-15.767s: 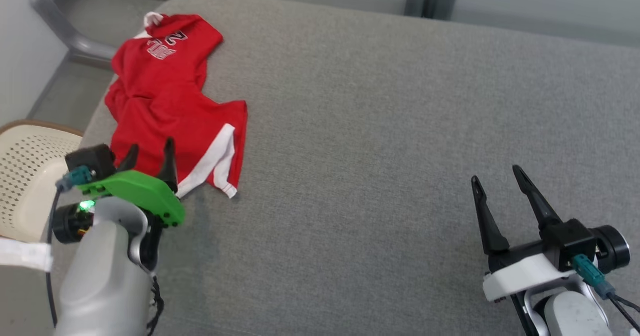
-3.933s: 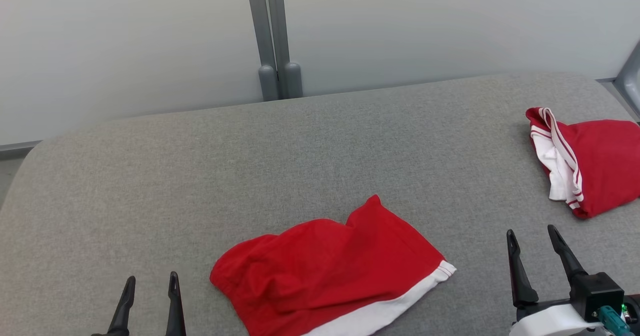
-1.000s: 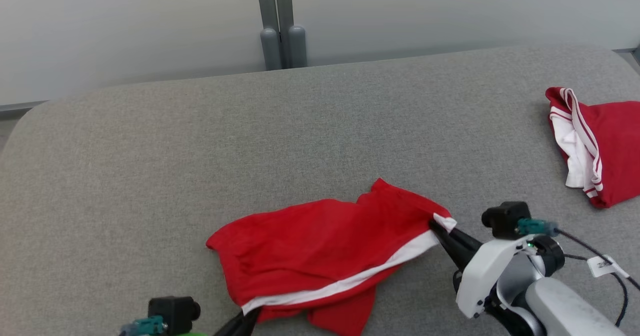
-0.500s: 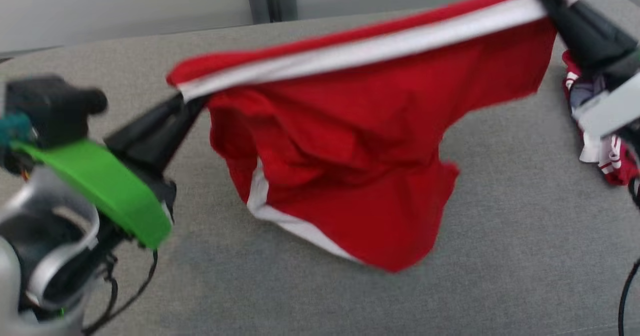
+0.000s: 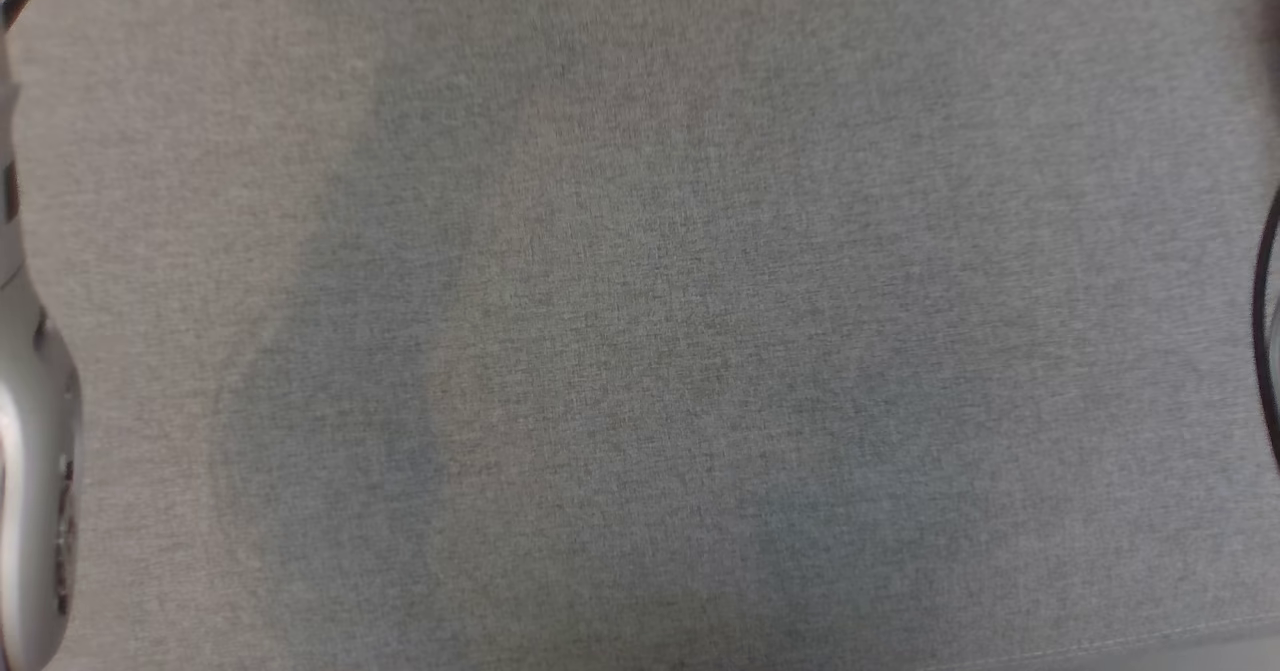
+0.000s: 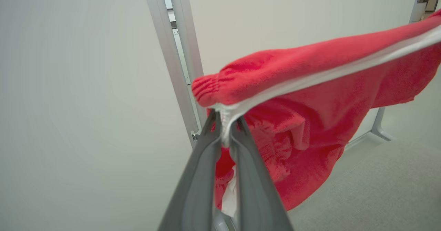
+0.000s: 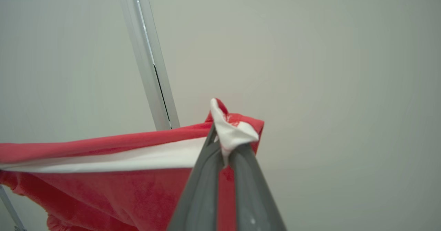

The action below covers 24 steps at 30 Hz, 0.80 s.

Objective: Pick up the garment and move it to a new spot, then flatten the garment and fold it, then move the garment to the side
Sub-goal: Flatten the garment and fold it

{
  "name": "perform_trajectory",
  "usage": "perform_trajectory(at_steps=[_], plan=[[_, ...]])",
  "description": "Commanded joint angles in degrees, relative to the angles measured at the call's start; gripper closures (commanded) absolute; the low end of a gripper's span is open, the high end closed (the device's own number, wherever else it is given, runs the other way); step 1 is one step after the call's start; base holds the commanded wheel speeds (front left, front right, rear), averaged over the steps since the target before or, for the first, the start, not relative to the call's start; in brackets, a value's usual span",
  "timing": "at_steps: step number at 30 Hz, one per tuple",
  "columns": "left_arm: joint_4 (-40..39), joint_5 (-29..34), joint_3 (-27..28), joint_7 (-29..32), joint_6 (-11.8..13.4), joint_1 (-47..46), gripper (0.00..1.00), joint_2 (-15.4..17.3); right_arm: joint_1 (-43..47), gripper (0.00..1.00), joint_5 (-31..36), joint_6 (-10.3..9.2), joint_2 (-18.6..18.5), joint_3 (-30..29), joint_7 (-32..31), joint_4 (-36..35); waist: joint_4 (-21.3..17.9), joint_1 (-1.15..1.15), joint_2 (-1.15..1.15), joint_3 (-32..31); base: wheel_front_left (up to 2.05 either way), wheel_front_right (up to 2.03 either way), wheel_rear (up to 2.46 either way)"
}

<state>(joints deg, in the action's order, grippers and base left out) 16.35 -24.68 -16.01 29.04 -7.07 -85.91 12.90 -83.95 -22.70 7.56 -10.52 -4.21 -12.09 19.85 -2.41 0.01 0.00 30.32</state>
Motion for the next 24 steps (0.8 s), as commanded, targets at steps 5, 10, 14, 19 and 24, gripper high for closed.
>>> perform_trajectory(at_steps=[5,10,14,19,24], plan=[[10.3,-2.2,-6.4,-9.9,-0.4,3.2,1.00,0.4,6.0,1.00,-4.2,-0.11,2.8,2.1,8.6,5.7,-1.1,-0.01,0.00,6.4,0.00,0.00,0.00],[9.0,-7.4,-18.3,-17.7,-0.4,16.5,1.00,6.5,23.6,1.00,-10.2,-0.07,1.9,9.2,14.9,4.2,-1.8,-0.01,0.00,2.9,0.00,0.00,0.00],[5.0,-11.6,-25.5,-19.7,-0.3,30.7,1.00,13.3,39.8,1.00,-14.7,-0.07,0.6,13.0,18.9,0.9,-2.2,-0.01,0.00,-2.1,0.00,0.00,0.00],[-3.8,-13.6,-29.0,-20.2,1.2,47.6,1.00,21.0,57.3,1.00,-17.7,-0.11,-2.2,16.0,21.1,-4.8,-3.1,-0.01,0.00,-9.4,0.00,0.00,0.00],[-14.7,-14.9,-31.8,-19.6,10.3,66.5,1.00,26.2,73.7,1.00,-20.3,-0.14,-4.3,16.5,20.0,-9.8,-3.8,-0.01,0.00,-17.7,0.00,0.00,0.00]])
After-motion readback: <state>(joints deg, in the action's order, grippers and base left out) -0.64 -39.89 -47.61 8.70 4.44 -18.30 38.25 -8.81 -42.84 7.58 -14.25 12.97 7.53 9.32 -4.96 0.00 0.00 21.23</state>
